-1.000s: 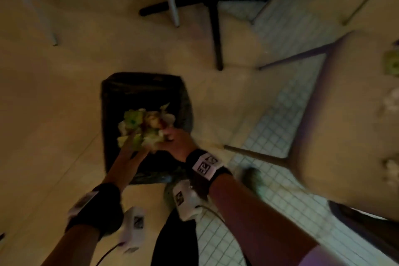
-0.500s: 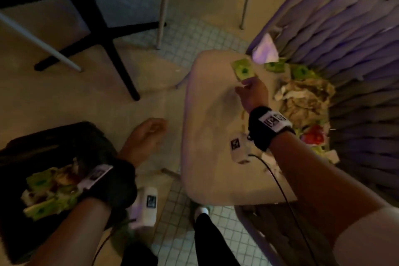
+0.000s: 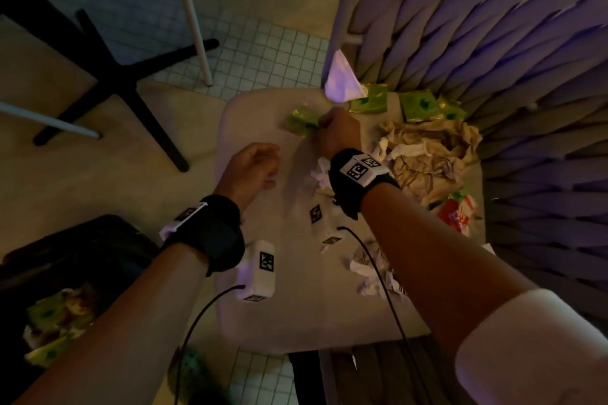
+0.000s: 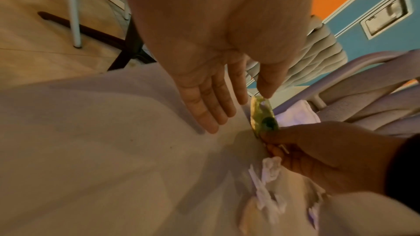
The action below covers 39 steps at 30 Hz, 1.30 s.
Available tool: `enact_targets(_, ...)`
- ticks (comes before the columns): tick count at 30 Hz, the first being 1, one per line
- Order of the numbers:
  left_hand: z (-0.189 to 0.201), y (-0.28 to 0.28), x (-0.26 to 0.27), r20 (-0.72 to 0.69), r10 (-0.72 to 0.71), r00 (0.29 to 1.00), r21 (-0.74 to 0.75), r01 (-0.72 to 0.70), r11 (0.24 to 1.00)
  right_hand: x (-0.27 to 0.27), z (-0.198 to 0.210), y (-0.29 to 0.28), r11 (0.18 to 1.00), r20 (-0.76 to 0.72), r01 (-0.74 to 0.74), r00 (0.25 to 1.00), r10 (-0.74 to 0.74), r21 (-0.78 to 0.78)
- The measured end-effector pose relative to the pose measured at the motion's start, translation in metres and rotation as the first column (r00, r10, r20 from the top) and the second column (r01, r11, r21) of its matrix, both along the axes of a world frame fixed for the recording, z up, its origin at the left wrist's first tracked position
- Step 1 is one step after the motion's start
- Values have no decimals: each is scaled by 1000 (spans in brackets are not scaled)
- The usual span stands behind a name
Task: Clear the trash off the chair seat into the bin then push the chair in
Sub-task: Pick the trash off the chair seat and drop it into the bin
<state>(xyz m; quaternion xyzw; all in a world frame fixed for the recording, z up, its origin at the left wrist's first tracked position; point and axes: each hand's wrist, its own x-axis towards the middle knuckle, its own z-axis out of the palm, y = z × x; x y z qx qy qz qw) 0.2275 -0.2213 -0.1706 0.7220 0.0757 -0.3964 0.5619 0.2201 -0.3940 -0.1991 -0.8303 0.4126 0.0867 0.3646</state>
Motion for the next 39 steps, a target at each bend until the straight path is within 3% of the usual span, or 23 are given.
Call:
enact_targets(5,8,-17,-3,-81,87,993,-44,-91,995,-22,20,-6,974,70,-202,978,195,107)
enact_targets(10,10,-21,-10,-303,92,949,-251,-172,953,-37,54,18,836,148,-450,893,425,313)
enact_targets(15,9,-18,-13,-252,126,959,-296,-201,934,-34,69,18,762,66,-470,866,496,445)
enact_targets(17,6,-15,-12,-256,157,954,-290,-230,929,-31,70,9,828,23,-429,892,452,362)
enact_targets(20,-1,-8,-8,-202,197,959,-241,-244,939,-8,64,-19,983,91,-146,986,136,109)
enact_targets(23,-4,-1,-7,-189,174,966,-205,-213,955,18,48,-47,994,37,34,999,-30,-101)
enact_targets(28,-7,6,-6,-195,186,963,-165,-219,962,29,33,-54,999,48,15,999,-13,-48)
enact_targets(32,-9,6,-4,-200,224,954,-163,-258,952,13,47,-51,997,109,-3,994,-6,79)
enact_targets(35,-10,7,-5,-209,239,948,-158,-274,949,-31,66,-41,961,-23,-146,987,156,237)
enact_targets(37,-10,7,-8,-209,233,950,-138,-264,955,-61,67,-29,922,-277,-323,885,374,211)
enact_targets(39,-9,8,-12,-208,213,955,-139,-244,960,-81,59,-9,887,-437,-437,776,454,146)
